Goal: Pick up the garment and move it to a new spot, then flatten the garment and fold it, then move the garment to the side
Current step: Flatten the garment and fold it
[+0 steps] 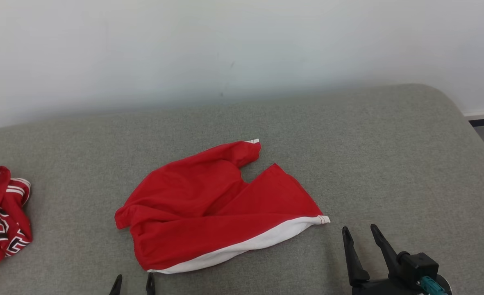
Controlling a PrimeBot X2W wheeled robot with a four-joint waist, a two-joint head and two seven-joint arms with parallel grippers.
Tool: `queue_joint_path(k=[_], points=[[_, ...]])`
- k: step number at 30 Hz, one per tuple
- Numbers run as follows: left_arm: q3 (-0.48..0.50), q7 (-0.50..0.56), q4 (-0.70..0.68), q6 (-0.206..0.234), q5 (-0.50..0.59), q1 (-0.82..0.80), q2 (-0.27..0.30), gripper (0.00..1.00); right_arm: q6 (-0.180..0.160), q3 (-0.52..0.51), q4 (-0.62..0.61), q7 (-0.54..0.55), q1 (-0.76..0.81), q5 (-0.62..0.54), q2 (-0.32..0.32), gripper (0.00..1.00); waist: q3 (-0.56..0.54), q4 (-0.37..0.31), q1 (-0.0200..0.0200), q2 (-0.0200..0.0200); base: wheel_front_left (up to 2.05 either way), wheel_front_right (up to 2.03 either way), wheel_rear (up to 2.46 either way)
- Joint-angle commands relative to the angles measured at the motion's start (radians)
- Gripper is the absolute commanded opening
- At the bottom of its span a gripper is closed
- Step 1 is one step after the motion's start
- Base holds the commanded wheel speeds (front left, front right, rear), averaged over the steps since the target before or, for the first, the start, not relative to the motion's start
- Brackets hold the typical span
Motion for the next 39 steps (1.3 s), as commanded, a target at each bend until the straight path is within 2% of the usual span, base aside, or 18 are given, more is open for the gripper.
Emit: queue_joint_path(k=[1,5,18,25,35,36,39], points=[[-0.011,-0.003,0.018,-0.010,-0.012,-0.015,0.000,1.00,-0.003,0.007,0.003,0.000,-0.008,0.002,-0.004,1.00,0.020,0.010,0.0000,0.0001,0.00,0.00,0.00],[-0.036,-0.003,0.050,-0.018,-0.026,-0.046,0.000,1.00,-0.003,0.014,0.003,0.000,-0.022,0.010,-0.016,1.00,0.062,0.020,0.0000,0.0001,0.00,0.00,0.00],[-0.067,-0.003,0.131,0.011,-0.036,-0.132,0.000,1.00,-0.003,0.026,-0.008,0.000,-0.065,0.020,-0.042,1.00,0.150,0.024,0.0000,0.0001,0.00,0.00,0.00],[-0.075,-0.003,0.106,-0.001,-0.034,-0.144,0.000,1.00,-0.003,0.029,-0.004,0.000,-0.079,0.027,-0.049,1.00,0.167,0.026,0.0000,0.0001,0.00,0.00,0.00],[-0.088,-0.003,0.044,-0.041,-0.029,-0.146,0.000,1.00,-0.003,0.035,0.000,0.000,-0.085,0.031,-0.049,1.00,0.174,0.025,0.0000,0.0001,0.00,0.00,0.00],[-0.089,-0.003,0.040,-0.047,-0.031,-0.144,0.000,0.99,-0.003,0.034,0.001,0.000,-0.085,0.031,-0.049,1.00,0.174,0.026,0.0000,0.0001,0.00,0.00,0.00],[-0.089,-0.003,0.034,-0.056,-0.028,-0.135,0.000,0.85,-0.003,0.031,0.003,0.000,-0.082,0.028,-0.043,1.00,0.171,0.029,0.0000,0.0001,0.00,0.00,0.00]])
